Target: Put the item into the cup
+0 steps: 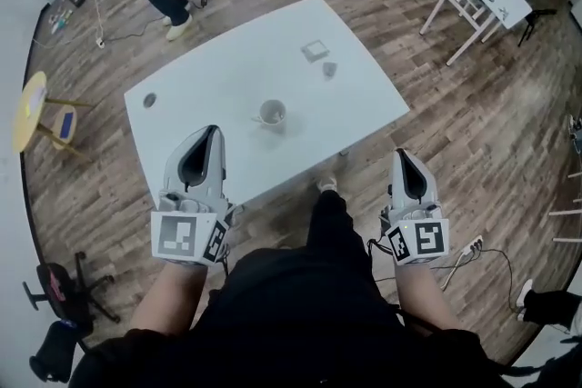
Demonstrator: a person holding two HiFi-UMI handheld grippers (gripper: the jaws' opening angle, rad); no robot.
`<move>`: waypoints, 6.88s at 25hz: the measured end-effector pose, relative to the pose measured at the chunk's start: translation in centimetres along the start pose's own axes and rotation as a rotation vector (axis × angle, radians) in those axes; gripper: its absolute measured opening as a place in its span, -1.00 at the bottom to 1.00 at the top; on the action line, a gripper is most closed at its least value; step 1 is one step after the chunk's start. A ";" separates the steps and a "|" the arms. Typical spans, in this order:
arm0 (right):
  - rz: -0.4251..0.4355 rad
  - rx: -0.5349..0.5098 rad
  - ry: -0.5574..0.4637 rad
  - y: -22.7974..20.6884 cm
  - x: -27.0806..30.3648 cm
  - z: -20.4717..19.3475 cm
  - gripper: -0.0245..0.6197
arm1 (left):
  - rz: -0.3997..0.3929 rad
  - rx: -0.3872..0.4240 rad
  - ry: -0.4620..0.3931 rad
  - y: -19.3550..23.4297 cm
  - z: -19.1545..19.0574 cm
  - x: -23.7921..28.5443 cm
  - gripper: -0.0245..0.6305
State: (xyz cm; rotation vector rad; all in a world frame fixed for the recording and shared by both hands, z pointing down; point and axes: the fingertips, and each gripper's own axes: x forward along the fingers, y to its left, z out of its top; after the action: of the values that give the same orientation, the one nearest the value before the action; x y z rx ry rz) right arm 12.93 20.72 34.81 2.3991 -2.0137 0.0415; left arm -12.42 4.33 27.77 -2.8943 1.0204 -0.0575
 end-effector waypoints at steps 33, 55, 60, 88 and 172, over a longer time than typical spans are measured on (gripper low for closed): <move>0.482 -0.002 0.140 -1.3 27.2 -2.7 -0.92 | 0.537 -0.005 0.120 9.6 0.2 7.2 -0.91; 0.373 -0.210 0.436 -1.8 28.5 -14.7 -0.67 | 0.502 -0.096 0.143 11.0 -5.0 8.9 -0.91; 0.374 -0.211 0.499 -1.5 28.1 -17.4 -0.62 | 0.470 -0.079 0.165 10.8 -5.1 9.4 -0.91; 0.419 -0.202 0.641 -1.7 28.5 -22.9 -0.36 | 0.444 -0.106 0.277 9.1 -7.9 10.7 -0.91; 0.430 -0.247 0.357 1.5 29.1 -8.4 -0.87 | 0.547 -0.114 0.094 11.3 -3.7 5.0 -0.91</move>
State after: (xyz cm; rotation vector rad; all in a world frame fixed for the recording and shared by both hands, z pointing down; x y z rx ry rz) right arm 16.33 -8.00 43.98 1.6466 -2.1599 0.1951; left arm -15.80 -7.76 30.63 -2.6125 1.8429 -0.1073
